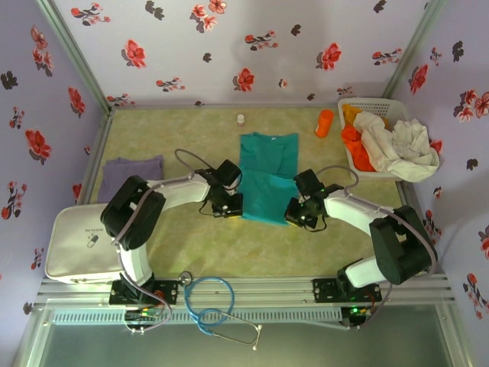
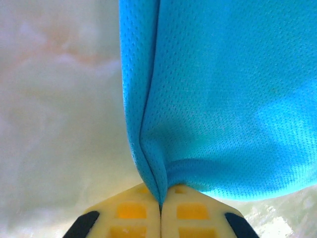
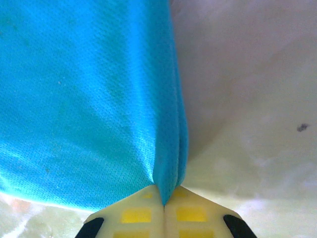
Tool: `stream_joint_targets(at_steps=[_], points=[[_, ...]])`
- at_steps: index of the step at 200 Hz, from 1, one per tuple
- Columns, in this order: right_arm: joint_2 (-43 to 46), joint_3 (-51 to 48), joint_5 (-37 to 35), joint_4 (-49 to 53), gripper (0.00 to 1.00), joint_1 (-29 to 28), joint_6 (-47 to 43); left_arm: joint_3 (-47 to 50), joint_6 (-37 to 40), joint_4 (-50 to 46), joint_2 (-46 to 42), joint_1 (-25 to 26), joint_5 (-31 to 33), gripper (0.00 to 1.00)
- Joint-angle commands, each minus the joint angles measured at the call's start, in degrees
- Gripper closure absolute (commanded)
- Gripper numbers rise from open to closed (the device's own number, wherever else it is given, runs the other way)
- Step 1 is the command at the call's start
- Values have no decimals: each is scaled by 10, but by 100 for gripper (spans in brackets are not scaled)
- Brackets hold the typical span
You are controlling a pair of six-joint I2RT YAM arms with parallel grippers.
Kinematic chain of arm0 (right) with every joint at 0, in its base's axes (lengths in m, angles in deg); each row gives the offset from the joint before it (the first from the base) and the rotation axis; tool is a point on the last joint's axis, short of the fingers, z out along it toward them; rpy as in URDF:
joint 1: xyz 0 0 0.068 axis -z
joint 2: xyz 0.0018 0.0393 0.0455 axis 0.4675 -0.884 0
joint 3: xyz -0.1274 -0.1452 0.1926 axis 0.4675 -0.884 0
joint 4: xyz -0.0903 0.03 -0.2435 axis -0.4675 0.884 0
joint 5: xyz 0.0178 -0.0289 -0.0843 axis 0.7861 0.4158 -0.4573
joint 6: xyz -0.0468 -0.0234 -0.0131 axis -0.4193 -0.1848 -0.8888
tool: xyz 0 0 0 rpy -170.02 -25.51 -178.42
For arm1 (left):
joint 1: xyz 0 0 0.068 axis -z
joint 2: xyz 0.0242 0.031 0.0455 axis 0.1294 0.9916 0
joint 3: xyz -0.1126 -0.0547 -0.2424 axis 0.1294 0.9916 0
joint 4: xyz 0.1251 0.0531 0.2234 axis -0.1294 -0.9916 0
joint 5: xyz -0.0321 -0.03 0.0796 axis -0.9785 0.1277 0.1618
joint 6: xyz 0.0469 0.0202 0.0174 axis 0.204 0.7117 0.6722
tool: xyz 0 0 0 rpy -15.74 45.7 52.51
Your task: Fold and stack the t-shirts
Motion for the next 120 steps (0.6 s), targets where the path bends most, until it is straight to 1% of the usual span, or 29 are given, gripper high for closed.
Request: stream_joint_targets(at_steps=[1,24,45,81,101,120], points=[[30,-15,0,46,100,-2,-23,45,-37,10,-55,13,-4,100],[72,-34,-2,67,100,-3,-19,98,-75,50,-110,28,-19,100],[117,-34,6,93,100,-4,-9,115,-98,47,-158,40,-19,100],[179,9,0,147,100,-5,4,83,-119,-19,-224,53,-1,100],[182,58,-15,177,100,-6,-1,53,-117,-62,-245,53,18,100],[171,101,-24,195,100,-6,-4,10,-110,-119,-247,49,31,100]])
